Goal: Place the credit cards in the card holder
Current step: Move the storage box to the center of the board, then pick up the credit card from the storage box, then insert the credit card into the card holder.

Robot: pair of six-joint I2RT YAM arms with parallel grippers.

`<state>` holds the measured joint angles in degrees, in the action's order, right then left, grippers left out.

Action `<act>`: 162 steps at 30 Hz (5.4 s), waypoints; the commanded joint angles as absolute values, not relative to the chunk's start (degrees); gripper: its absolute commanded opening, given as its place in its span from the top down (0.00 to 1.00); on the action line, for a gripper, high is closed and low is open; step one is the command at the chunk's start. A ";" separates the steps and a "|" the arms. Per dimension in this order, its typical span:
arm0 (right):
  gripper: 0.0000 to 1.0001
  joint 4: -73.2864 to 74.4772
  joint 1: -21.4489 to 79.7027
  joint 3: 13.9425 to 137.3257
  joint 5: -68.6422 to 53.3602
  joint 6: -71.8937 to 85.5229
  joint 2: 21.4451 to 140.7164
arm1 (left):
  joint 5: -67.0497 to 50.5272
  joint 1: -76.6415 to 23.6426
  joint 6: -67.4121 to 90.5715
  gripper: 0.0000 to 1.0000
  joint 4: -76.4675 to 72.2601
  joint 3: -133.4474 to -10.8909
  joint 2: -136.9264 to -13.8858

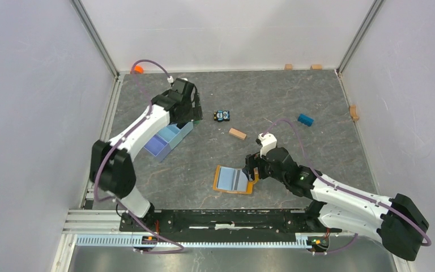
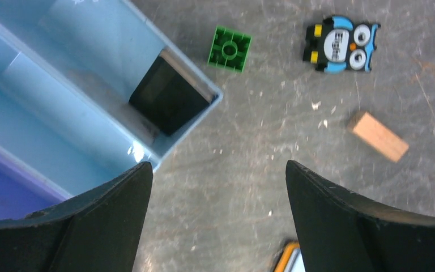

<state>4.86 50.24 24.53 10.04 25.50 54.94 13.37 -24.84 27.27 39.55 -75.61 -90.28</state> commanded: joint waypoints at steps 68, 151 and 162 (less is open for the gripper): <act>0.09 0.44 43.86 20.40 0.17 25.10 51.58 | 7.54 -26.28 30.67 0.50 34.80 -65.74 -89.29; 1.00 -13.05 38.60 16.31 -18.87 54.02 64.93 | -18.89 -40.12 35.36 0.32 10.89 -37.98 -76.29; 1.00 -18.13 38.59 14.12 -19.73 57.54 69.75 | -15.66 -41.05 30.95 0.32 12.29 -39.99 -84.58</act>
<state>-13.85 38.76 15.31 -20.10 55.48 68.23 -17.76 -40.64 33.76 13.23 -37.91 -82.67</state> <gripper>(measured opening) 0.007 0.682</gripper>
